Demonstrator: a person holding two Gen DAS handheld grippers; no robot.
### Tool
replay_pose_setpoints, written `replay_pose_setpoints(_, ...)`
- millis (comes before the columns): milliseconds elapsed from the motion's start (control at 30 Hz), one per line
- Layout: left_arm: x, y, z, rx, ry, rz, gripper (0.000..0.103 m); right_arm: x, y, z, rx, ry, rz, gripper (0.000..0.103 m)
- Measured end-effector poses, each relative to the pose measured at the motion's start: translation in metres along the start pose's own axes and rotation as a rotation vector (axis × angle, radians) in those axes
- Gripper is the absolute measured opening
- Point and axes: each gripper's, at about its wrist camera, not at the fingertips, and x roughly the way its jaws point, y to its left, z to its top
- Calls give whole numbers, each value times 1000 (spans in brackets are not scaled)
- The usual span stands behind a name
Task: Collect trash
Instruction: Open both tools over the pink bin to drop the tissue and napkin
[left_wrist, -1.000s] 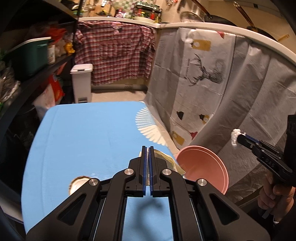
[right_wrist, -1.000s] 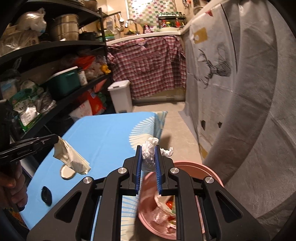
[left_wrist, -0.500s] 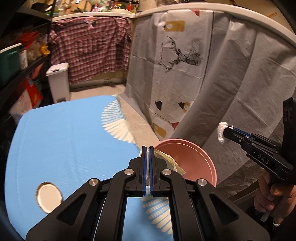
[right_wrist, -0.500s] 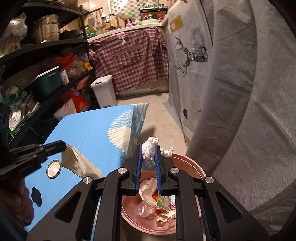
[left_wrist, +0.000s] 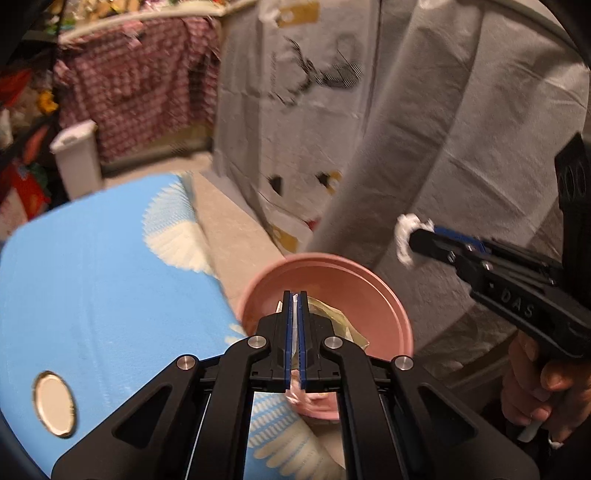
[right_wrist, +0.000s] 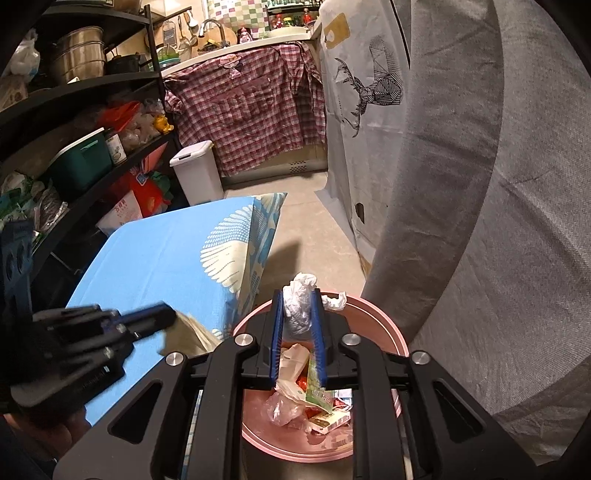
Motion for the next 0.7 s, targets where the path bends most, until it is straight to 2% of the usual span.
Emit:
replay_pose_setpoints(33,2,0,-1,1,9,-7,8,1,0,0,2,3,-6,21)
replay_pose_setpoints(67,3,1,-2,1,11,-2,20,3,-1,0,6,9,-13,32)
replay_pose_setpoints(100,1,2,-2,-3,4,3,25,4,-2,-1,10,16,-17,43)
replay_pose_setpoints(133,0,5,-3,-9,-1,4,27,6,-3,-1,15,21,-20,46)
replay_pose_setpoints(367,-14,24,-3,-63,-28,8,27,9,-5,-3,30,29,-21,47)
replay_pose_setpoints(700,-49,51,-13,-82,-73,57,24,3,11,-4,2,8,-2,47)
